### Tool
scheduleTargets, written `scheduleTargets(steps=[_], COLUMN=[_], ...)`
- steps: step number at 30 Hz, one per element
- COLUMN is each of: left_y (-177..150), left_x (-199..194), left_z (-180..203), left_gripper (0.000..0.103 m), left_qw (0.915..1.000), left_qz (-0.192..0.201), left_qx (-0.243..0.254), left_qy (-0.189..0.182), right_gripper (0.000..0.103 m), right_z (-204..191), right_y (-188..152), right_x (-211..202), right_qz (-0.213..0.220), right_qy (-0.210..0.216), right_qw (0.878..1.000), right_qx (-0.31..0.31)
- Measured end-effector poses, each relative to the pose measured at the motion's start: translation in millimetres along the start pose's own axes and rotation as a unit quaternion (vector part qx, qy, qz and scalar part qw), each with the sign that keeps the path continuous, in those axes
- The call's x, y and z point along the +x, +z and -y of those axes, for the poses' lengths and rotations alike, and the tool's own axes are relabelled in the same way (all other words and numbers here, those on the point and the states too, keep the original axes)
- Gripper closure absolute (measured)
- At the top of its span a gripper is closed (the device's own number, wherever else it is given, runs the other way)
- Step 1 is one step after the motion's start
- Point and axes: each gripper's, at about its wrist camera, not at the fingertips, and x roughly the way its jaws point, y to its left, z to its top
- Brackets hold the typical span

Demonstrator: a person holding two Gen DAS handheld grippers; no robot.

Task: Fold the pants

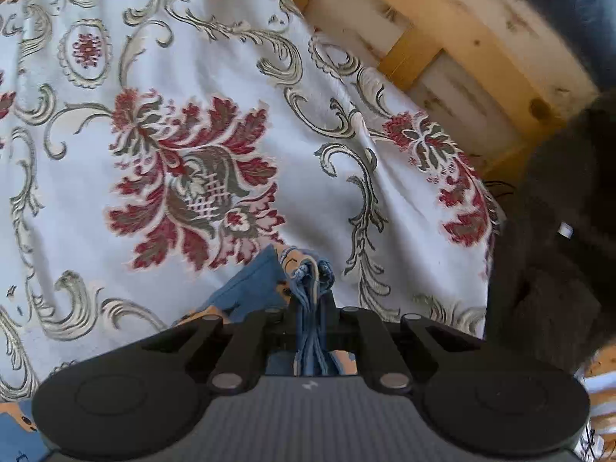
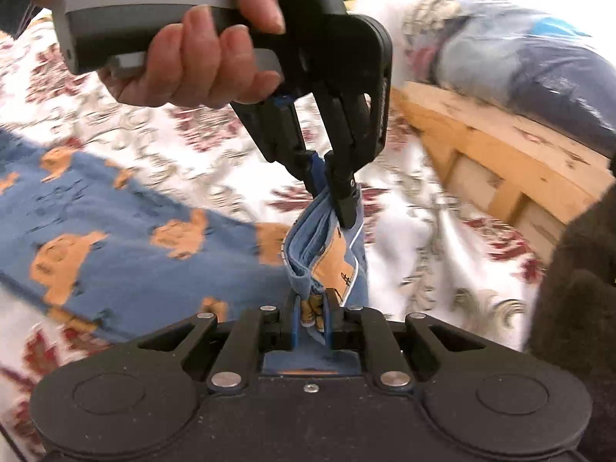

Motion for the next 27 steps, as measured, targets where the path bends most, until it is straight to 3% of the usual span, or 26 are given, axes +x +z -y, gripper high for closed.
scheduleTargets(steps=[4, 8, 12, 20, 22, 23, 24, 27], left_y=[-29, -63, -100, -124, -121, -120, -118, -120], left_x=[-14, -22, -26, -27, -26, -23, -19, -21], left_z=[-27, -71, -98, -119, -115, -113, -111, -112], left_gripper=[0.095, 0.095, 0.094, 0.034, 0.038, 0.068, 0.082, 0.090], left_qw=[0.9993, 0.9948, 0.9894, 0.9801, 0.9819, 0.9840, 0.9856, 0.9830], left_qz=[0.021, 0.049, 0.074, 0.102, 0.101, 0.095, 0.084, 0.089], left_qx=[-0.019, -0.068, -0.101, -0.147, -0.146, -0.145, -0.146, -0.158], left_qy=[-0.023, -0.057, -0.072, -0.085, -0.066, -0.042, -0.012, -0.027], right_gripper=[0.091, 0.091, 0.091, 0.089, 0.089, 0.089, 0.090, 0.091], right_z=[-17, -38, -45, -59, -62, -62, -63, -66], right_y=[-2, -7, -9, -19, -19, -18, -17, -7], right_x=[-14, -20, -16, -15, -16, -18, -21, -33], right_qz=[0.009, 0.016, 0.013, 0.016, 0.020, 0.021, 0.026, 0.041], right_qy=[0.024, 0.044, 0.047, 0.033, 0.029, 0.030, 0.032, 0.028], right_qw=[0.999, 0.994, 0.992, 0.987, 0.986, 0.985, 0.985, 0.983], right_qx=[-0.046, -0.100, -0.116, -0.156, -0.164, -0.166, -0.167, -0.176])
